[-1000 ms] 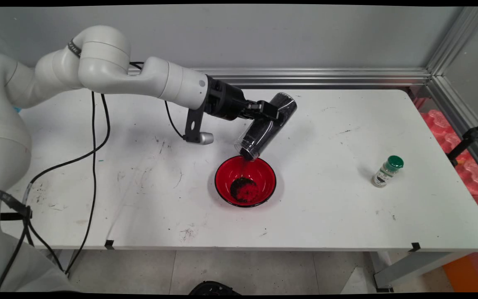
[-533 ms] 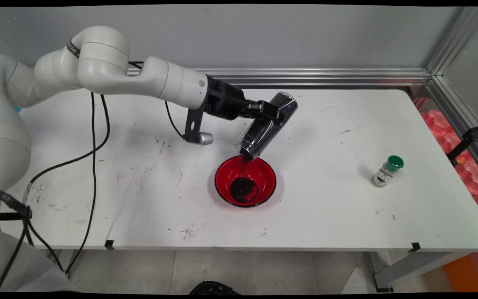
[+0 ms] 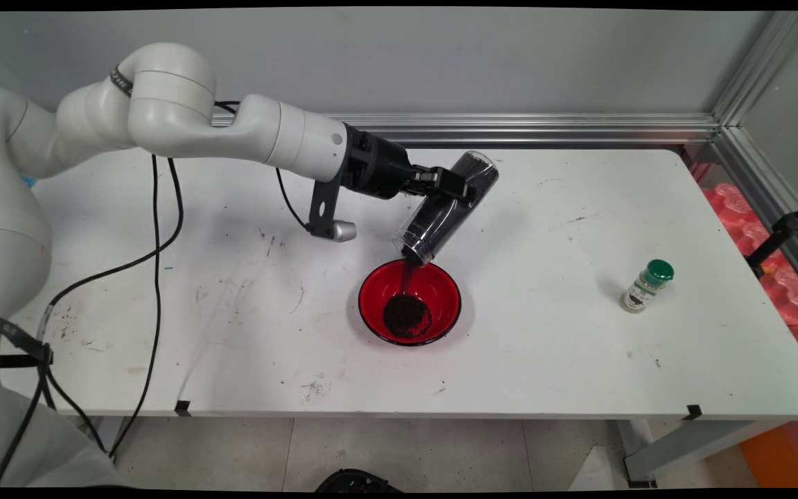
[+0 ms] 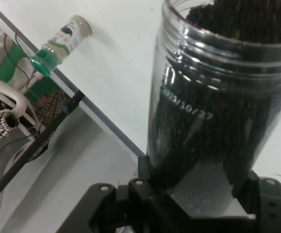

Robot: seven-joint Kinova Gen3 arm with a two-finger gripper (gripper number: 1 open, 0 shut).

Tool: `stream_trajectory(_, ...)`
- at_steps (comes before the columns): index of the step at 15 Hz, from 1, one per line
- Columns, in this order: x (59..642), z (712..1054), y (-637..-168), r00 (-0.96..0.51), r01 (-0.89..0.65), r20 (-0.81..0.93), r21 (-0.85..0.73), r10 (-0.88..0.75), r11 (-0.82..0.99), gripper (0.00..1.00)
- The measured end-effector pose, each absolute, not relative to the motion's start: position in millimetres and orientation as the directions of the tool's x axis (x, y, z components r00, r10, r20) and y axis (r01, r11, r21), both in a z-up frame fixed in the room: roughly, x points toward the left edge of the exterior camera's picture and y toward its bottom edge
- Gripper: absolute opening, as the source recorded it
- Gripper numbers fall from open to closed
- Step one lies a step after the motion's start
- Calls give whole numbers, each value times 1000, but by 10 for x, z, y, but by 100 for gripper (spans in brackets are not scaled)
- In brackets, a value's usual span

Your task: Pour the black seasoning powder in the red bowl

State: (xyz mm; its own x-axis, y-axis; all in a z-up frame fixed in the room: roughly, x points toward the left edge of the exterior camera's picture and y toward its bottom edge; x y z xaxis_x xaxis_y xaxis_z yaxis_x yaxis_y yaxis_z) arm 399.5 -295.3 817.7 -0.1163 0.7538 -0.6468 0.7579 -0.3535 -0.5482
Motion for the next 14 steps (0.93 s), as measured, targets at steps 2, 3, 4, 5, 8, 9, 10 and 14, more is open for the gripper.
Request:
stream_trajectory(2,3993,8183,-2949,-114,758,-651,-546,751,-358,0)
stream_trajectory(3,3992,8185,-2947,-113,758,-652,-545,750,-360,0)
stream_trajectory(4,3991,8187,-2945,-112,757,-653,-544,749,-361,0)
stream_trajectory(5,3990,8188,-2942,-111,757,-654,-543,748,-363,0)
stream_trajectory(8,3988,8193,-2937,-109,757,-657,-542,746,-366,0)
stream_trajectory(9,3989,8195,-2936,-109,757,-658,-541,745,-367,0)
stream_trajectory(10,3990,8196,-2935,-108,757,-658,-541,745,-368,0)
stream_trajectory(14,3993,8196,-2932,-108,757,-659,-540,745,-368,0)
